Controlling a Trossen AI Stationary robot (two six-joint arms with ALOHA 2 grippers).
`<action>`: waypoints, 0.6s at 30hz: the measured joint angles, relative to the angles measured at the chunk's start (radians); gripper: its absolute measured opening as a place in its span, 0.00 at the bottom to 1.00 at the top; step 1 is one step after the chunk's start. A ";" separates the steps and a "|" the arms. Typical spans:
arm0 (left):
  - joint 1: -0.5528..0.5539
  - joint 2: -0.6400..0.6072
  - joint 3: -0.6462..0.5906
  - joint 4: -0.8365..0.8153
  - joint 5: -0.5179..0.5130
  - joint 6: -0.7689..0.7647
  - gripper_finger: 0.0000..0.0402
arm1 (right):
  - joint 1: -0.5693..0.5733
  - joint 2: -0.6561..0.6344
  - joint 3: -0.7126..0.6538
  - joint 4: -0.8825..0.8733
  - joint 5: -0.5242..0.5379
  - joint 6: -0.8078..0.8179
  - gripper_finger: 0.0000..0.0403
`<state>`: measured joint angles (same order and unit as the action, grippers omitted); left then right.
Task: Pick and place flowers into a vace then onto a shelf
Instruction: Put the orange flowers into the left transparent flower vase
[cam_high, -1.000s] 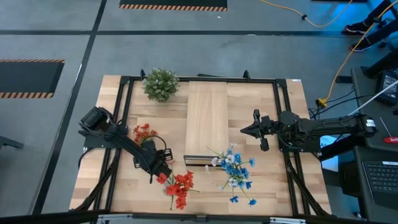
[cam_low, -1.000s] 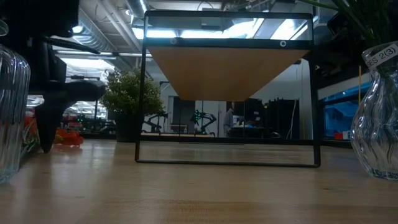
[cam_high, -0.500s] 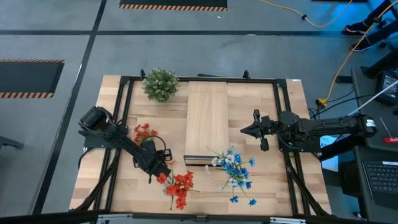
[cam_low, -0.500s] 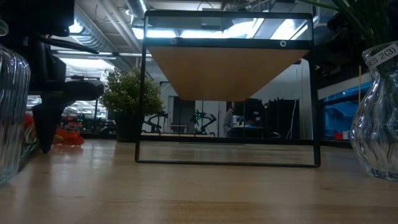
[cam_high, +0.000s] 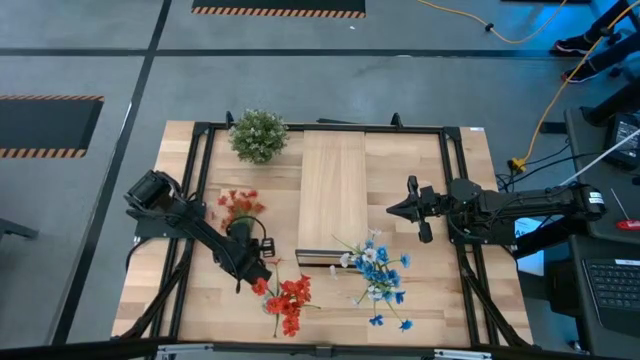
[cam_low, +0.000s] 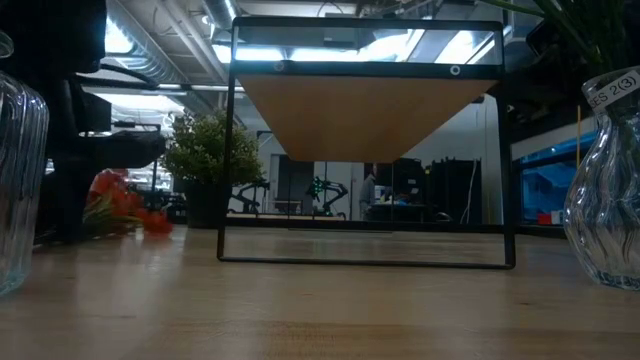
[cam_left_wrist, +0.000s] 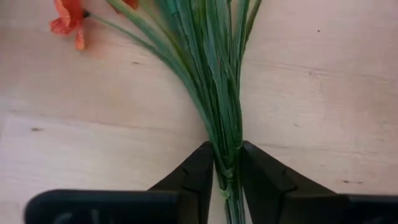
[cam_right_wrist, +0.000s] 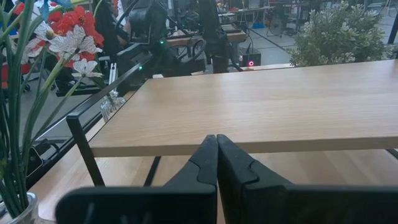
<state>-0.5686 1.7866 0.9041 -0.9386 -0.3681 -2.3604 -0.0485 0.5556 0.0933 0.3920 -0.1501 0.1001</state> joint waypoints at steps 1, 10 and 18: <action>0.000 0.000 -0.002 -0.002 0.000 0.001 0.17 | 0.000 0.000 0.000 0.000 0.000 0.000 0.00; -0.008 0.002 -0.004 -0.010 -0.007 0.112 0.14 | 0.000 0.000 0.000 0.000 0.000 0.000 0.00; -0.008 0.002 -0.006 -0.014 -0.006 0.141 0.21 | 0.000 0.000 0.000 0.000 0.000 0.001 0.00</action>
<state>-0.5762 1.7889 0.8986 -0.9524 -0.3742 -2.2192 -0.0486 0.5556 0.0934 0.3918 -0.1501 0.1008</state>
